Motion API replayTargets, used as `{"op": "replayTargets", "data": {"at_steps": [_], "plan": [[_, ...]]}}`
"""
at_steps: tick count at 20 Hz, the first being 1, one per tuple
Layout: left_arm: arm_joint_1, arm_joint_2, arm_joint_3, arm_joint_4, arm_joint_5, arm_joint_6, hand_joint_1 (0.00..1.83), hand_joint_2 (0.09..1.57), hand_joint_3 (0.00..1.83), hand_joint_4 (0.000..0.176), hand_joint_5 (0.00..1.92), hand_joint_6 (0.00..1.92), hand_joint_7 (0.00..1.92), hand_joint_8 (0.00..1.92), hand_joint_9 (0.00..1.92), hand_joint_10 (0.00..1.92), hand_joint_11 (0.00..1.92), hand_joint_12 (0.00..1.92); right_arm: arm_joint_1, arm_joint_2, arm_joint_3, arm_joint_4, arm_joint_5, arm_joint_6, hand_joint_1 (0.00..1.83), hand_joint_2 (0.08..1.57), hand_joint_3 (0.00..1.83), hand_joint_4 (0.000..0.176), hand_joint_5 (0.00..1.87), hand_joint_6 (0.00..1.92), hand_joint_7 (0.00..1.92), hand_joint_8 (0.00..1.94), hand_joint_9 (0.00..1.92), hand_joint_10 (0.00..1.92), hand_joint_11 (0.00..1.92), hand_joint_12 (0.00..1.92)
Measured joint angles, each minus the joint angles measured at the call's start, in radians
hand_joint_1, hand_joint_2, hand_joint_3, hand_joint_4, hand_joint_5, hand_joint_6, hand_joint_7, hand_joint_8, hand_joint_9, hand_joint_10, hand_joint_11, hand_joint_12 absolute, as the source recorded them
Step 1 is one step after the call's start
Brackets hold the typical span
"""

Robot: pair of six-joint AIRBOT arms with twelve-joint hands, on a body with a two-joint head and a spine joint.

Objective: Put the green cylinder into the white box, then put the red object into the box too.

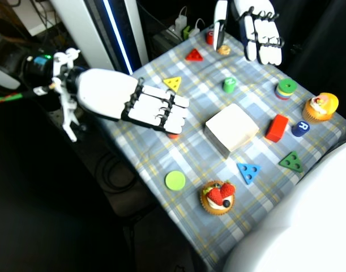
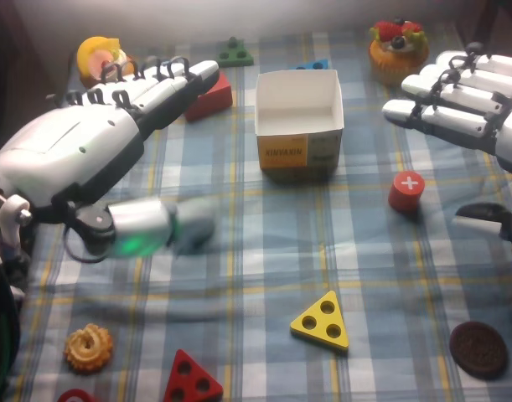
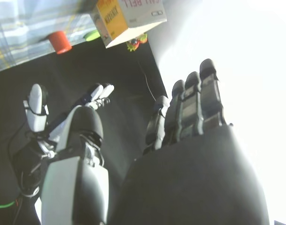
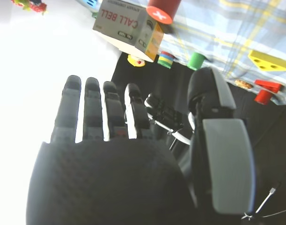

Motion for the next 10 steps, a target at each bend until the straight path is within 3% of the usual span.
{"op": "replayTargets", "data": {"at_steps": [1,4,5,6,8,9,10], "plan": [[0.000,-0.001,0.001,-0.008,0.007,0.000,0.92,0.95,0.04,0.168,0.00,0.00,0.00,0.00,0.00,0.00,0.00,0.00,0.000,-0.005,0.002,0.000,-0.001,0.000,0.73,1.23,0.00,0.000,0.00,0.00,0.00,0.00,0.00,0.00,0.00,0.45],[0.000,-0.017,0.014,-0.018,0.020,0.000,0.91,0.98,0.04,0.144,0.01,0.00,0.03,0.01,0.04,0.02,0.00,0.00,0.000,-0.013,0.003,0.000,0.000,0.000,0.70,1.26,0.00,0.000,0.00,0.00,0.00,0.00,0.00,0.00,0.00,0.19],[0.000,-0.020,0.018,-0.019,0.034,0.000,0.90,1.02,0.02,0.117,0.09,0.02,0.12,0.02,0.09,0.04,0.01,0.01,0.000,-0.013,0.005,0.000,0.000,0.000,0.68,1.26,0.00,0.000,0.00,0.00,0.00,0.00,0.00,0.00,0.00,0.18],[0.000,-0.023,0.022,-0.020,0.044,0.006,0.90,1.05,0.00,0.096,0.16,0.01,0.19,0.02,0.11,0.09,0.00,0.16,0.000,-0.013,0.005,0.004,-0.001,0.000,0.67,1.26,0.00,0.000,0.00,0.00,0.00,0.00,0.01,0.00,0.00,0.27],[0.000,-0.046,0.039,-0.072,0.058,0.085,0.94,1.09,0.00,0.091,0.26,0.03,0.30,0.03,0.15,0.18,0.00,0.48,0.000,-0.013,0.007,0.011,0.000,0.000,0.70,1.25,0.00,0.000,0.00,0.00,0.00,0.00,0.00,0.00,0.00,0.29],[0.000,-0.058,0.046,-0.106,0.072,0.119,0.93,1.09,0.00,0.076,0.29,0.03,0.33,0.03,0.15,0.24,0.00,0.70,0.000,-0.013,0.008,0.011,0.000,0.000,0.71,1.24,0.00,0.000,0.00,0.00,0.00,0.00,0.00,0.00,0.00,0.23],[0.000,-0.066,0.052,-0.117,0.086,0.134,0.93,1.10,0.00,0.056,0.33,0.03,0.36,0.02,0.12,0.35,0.00,0.68,0.000,-0.013,0.008,0.011,-0.001,0.000,0.71,1.25,0.00,0.000,0.00,0.00,0.00,0.00,0.00,0.00,0.00,0.32]]}}
